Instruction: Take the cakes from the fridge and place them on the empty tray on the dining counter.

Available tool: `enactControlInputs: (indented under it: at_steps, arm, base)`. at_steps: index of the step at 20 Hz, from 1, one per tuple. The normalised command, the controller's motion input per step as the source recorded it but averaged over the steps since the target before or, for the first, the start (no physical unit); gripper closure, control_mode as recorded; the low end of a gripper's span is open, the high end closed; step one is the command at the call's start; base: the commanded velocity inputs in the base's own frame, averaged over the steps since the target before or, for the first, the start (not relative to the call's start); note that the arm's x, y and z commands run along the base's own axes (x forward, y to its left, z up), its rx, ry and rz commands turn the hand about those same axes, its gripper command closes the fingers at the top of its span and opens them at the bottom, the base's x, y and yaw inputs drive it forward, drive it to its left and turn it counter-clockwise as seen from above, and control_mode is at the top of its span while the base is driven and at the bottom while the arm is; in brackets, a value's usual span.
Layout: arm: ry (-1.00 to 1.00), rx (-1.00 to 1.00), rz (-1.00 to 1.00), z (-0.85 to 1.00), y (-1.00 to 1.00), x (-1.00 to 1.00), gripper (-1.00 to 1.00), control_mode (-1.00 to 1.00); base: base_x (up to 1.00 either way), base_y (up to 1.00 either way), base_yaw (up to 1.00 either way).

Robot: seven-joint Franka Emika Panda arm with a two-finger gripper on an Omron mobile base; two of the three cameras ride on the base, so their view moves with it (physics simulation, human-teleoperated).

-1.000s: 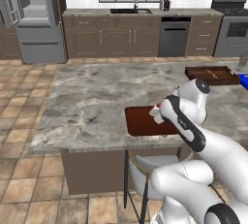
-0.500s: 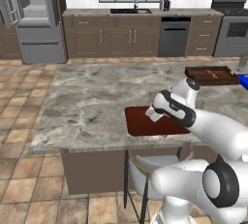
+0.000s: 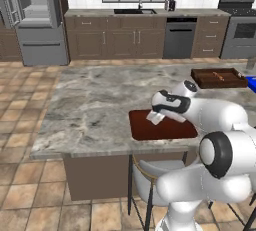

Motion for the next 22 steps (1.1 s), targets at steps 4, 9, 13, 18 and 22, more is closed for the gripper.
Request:
enactControlInputs:
  at_steps: [4,9,13,18,22]
  arm:
    - [0.0,0.0,0.03,-0.41,0.0,0.38,1.0,-1.0]
    - [0.0,0.0,0.02,-0.44,0.0,0.31,1.0,-1.0]
    - [0.0,0.0,0.01,-0.36,0.0,0.35,1.0,-1.0]
    - [0.0,0.0,0.01,-0.29,0.0,0.38,1.0,-1.0]
    - [0.0,0.0,0.01,-0.28,0.0,0.39,1.0,-1.0]
  base:
    - [0.0,0.0,0.0]
    - [0.0,0.0,0.0]
    - [0.0,0.0,0.0]
    - [0.0,0.0,0.0]
    - [0.0,0.0,0.0]
